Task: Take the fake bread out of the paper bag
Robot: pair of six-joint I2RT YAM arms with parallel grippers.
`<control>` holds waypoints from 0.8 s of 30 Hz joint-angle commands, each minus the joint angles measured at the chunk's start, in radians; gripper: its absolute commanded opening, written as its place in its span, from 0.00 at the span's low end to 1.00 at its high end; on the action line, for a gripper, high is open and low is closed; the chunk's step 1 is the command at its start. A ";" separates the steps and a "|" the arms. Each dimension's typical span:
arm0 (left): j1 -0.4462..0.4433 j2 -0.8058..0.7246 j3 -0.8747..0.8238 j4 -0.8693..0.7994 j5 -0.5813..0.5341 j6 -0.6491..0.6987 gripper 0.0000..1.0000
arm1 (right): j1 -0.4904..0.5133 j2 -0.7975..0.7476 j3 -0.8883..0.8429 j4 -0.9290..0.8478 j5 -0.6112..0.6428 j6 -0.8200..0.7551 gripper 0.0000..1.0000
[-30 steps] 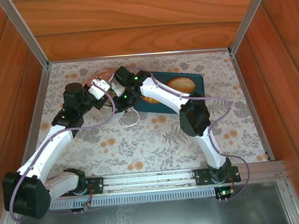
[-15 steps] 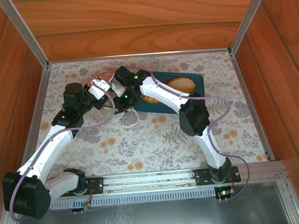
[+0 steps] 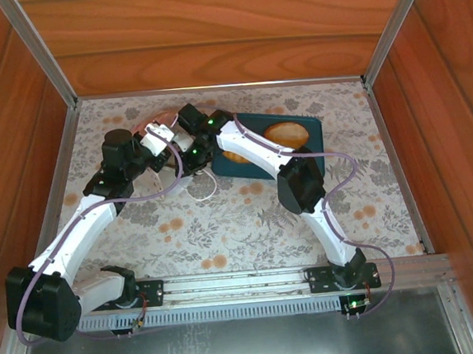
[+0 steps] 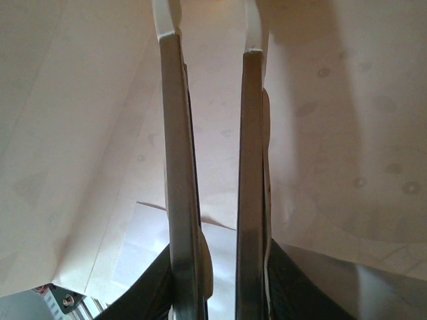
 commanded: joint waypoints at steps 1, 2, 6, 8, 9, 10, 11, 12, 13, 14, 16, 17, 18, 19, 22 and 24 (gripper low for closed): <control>-0.021 -0.015 0.030 0.041 0.070 -0.002 0.00 | 0.020 -0.041 -0.057 0.045 -0.031 -0.005 0.13; -0.021 -0.019 0.026 0.042 0.066 -0.002 0.00 | 0.019 -0.052 -0.073 0.050 -0.028 -0.006 0.11; -0.020 -0.039 0.004 0.042 0.038 0.012 0.00 | 0.007 -0.124 -0.156 0.088 -0.030 -0.004 0.01; -0.018 -0.049 -0.005 0.042 0.024 0.018 0.00 | 0.001 -0.165 -0.206 0.115 -0.037 0.003 0.00; -0.017 -0.053 -0.009 0.042 0.019 0.019 0.00 | -0.004 -0.187 -0.227 0.127 -0.042 0.007 0.00; -0.015 -0.055 -0.012 0.043 0.019 0.019 0.00 | -0.007 -0.208 -0.249 0.140 -0.043 0.010 0.00; -0.014 -0.057 -0.013 0.042 0.018 0.019 0.00 | -0.010 -0.225 -0.266 0.147 -0.047 0.012 0.00; -0.013 -0.057 -0.015 0.043 0.019 0.019 0.00 | -0.014 -0.242 -0.285 0.155 -0.049 0.016 0.00; -0.013 -0.055 -0.015 0.042 0.018 0.021 0.00 | -0.017 -0.260 -0.305 0.165 -0.050 0.019 0.00; -0.013 -0.054 -0.014 0.042 0.018 0.021 0.00 | -0.020 -0.276 -0.319 0.171 -0.053 0.021 0.00; -0.013 -0.047 -0.015 0.042 0.016 0.021 0.00 | -0.027 -0.307 -0.350 0.185 -0.052 0.026 0.00; -0.013 -0.043 -0.015 0.042 0.014 0.022 0.00 | -0.030 -0.320 -0.364 0.192 -0.052 0.029 0.00; -0.013 -0.039 -0.013 0.042 0.014 0.022 0.00 | -0.033 -0.331 -0.375 0.194 -0.052 0.031 0.00; -0.013 -0.034 -0.013 0.042 0.016 0.022 0.00 | -0.036 -0.340 -0.384 0.195 -0.053 0.034 0.00; -0.013 -0.028 -0.010 0.043 0.017 0.021 0.00 | -0.047 -0.366 -0.409 0.199 -0.052 0.040 0.00; -0.013 -0.029 -0.011 0.042 0.013 0.022 0.00 | -0.054 -0.385 -0.424 0.199 -0.041 0.043 0.00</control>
